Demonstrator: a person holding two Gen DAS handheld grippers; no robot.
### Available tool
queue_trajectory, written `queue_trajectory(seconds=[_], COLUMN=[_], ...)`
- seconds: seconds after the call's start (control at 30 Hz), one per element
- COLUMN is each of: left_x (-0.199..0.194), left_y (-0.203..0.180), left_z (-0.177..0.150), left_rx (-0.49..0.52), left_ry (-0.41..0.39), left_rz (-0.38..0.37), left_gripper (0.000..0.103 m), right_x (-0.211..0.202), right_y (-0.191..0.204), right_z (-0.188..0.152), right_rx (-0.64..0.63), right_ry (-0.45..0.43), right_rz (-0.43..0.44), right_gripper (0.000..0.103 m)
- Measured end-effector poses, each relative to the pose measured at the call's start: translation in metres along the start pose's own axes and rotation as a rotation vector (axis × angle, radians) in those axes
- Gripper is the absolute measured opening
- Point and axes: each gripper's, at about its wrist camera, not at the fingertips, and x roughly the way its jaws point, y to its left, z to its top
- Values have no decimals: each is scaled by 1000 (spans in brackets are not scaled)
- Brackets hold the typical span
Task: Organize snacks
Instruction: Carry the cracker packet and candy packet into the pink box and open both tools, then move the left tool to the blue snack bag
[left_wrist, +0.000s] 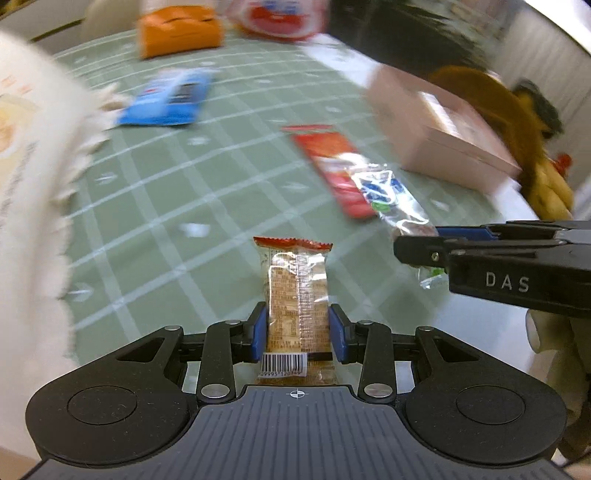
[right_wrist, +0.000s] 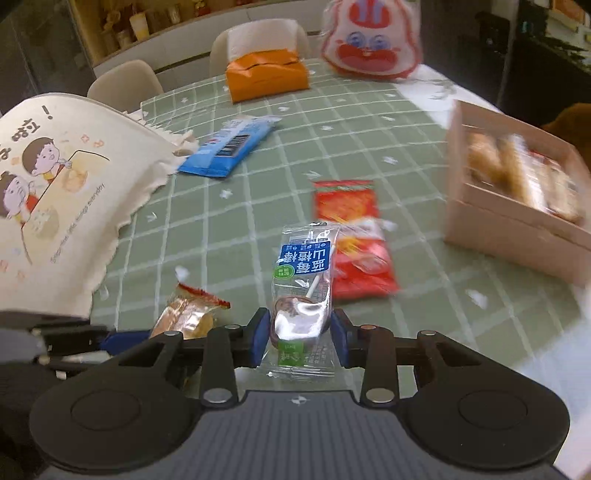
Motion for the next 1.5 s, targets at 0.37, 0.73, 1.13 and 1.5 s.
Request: queue_trajectory(seconds=[0.37,0.73,1.13,1.5], left_x=[-22,-9,91,100], left_y=[-125,-180,-116,1], left_z=[59,234,263,238], left_rx=[255,274,65,-71], left_ry=[-159,-330,-182,-122], left_rz=[-176,-201,-272,-41], left_gripper=[40,40,41,41], right_x=[-102,-165,-101,-35], right_y=[-113,-170,-218,-212], right_z=[-36,50,106,127], right_rx=[198,258,350,359], right_ry=[-163,-408,-325,-227], right_rz=[-190,-263,-205,-156], right_gripper=[36,36,36,73])
